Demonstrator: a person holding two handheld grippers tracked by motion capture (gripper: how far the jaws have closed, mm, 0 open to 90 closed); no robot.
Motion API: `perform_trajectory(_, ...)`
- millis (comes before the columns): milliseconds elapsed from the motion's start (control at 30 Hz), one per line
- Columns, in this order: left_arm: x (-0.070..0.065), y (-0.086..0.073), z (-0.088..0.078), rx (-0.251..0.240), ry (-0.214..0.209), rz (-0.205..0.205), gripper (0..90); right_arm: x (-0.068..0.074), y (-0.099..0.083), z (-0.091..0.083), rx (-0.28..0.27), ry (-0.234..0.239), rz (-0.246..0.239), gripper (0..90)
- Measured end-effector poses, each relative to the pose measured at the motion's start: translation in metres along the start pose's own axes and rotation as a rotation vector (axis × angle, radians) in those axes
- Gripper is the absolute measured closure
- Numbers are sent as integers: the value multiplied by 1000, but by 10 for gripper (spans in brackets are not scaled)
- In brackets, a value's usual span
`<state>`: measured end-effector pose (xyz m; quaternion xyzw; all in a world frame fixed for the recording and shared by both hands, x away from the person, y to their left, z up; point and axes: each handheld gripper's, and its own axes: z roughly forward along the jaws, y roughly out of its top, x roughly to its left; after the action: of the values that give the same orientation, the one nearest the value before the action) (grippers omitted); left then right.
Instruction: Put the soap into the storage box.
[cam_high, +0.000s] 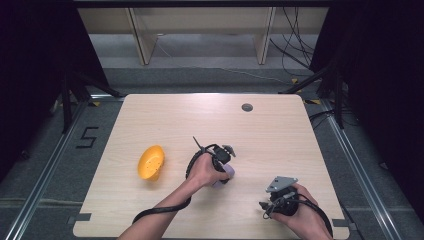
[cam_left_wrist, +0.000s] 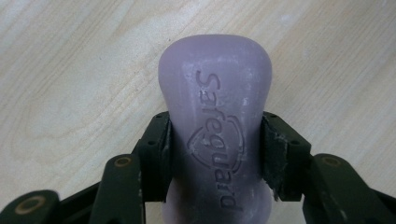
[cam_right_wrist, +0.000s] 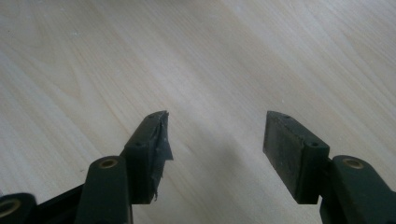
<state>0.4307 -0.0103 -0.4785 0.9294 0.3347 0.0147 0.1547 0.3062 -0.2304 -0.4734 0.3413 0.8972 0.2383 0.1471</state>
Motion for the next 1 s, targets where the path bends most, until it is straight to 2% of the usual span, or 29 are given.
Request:
perform_trajectory(67, 0, 0, -1, -2, 0, -5, 489, 1, -1, 1, -16, -11, 5, 411)
perform_trajectory(200, 0, -1, -5, -11, 4, -9, 490, 0, -1, 1, -13, -8, 4, 411)
perform_trajectory(267, 0, -1, -8, -14, 3, -12, 489, 1, 0, 0, -6, 1, 19, 411)
perform_trajectory(300, 0, -1, -9, -19, 2, -14, 490, 0, 0, -1, -4, 0, 8, 411)
perform_trajectory(433, 1, -3, -14, -34, -7, -31, 490, 1, -1, 0, -5, 6, 13, 411)
perform_trajectory(500, 2, -5, -17, -41, -9, -35, 490, -1, 0, -1, -6, -1, -5, 411)
perform_trajectory(567, 3, -8, -20, -59, -12, -52, 490, 0, 1, -2, -18, -2, 23, 411)
perform_trajectory(600, 3, -8, -20, -59, -12, -52, 490, 0, 1, -2, -18, -2, 23, 411)
perform_trajectory(633, 4, -9, -22, -66, -14, -65, 490, 0, 0, 0, -42, -20, 10, 411)
perform_trajectory(800, 5, -13, -25, -63, -12, -78, 490, -1, 2, -3, -24, -3, 26, 411)
perform_trajectory(833, 6, -15, -27, -65, -7, -84, 490, -2, 2, -3, -26, -6, 5, 411)
perform_trajectory(1000, 8, -18, -31, -58, -1, -101, 490, -1, 2, -2, -31, -10, 10, 411)
